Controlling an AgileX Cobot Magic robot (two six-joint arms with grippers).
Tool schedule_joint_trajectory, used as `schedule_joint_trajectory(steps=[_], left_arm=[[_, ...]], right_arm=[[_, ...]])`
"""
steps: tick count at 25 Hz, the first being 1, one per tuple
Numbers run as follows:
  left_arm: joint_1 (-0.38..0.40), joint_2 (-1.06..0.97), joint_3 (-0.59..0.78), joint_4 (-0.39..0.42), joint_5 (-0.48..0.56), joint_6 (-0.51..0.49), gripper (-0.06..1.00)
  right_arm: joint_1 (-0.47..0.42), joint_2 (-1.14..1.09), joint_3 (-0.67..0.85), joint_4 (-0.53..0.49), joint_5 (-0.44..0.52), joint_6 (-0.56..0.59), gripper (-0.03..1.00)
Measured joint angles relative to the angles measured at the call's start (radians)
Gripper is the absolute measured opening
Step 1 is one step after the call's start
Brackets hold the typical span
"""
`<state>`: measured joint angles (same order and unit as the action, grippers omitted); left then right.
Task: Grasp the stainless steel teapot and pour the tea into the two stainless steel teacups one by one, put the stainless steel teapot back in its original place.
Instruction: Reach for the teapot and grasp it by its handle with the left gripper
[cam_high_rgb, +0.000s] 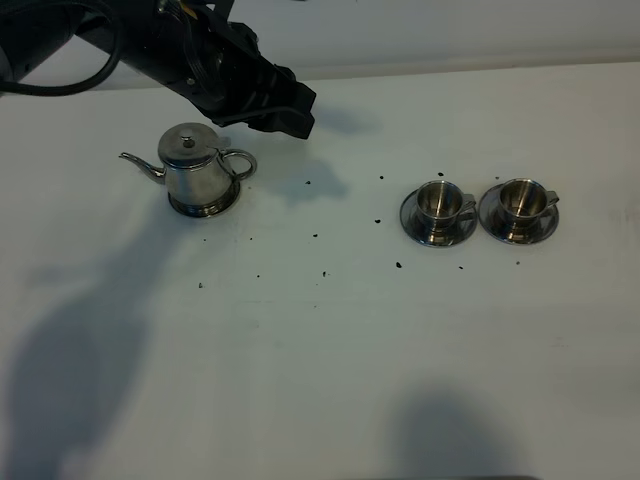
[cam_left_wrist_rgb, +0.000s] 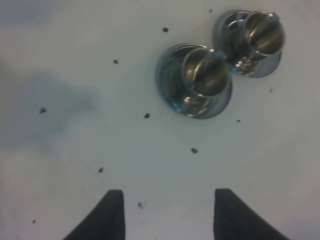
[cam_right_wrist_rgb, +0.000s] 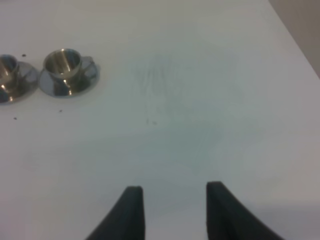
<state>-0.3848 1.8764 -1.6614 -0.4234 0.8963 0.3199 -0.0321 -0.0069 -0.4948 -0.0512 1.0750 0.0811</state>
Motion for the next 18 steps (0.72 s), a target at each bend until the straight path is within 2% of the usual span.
schedule_joint_trajectory(steps=[4,8,11,18], left_arm=[[-0.040,0.044,-0.110,0.123,0.079,-0.089,0.44],[-0.123,0.143,-0.295,0.285,0.191,-0.207,0.44],[-0.162,0.232,-0.452,0.369,0.281,-0.267,0.44],[-0.169,0.457,-0.749,0.496,0.292,-0.388,0.44]], right_arm=[[0.000,0.000,0.000,0.000,0.000,0.000,0.29],[0.000,0.000,0.000,0.000,0.000,0.000,0.29],[0.000,0.000,0.000,0.000,0.000,0.000,0.29],[0.000,0.000,0.000,0.001,0.000,0.000,0.29]])
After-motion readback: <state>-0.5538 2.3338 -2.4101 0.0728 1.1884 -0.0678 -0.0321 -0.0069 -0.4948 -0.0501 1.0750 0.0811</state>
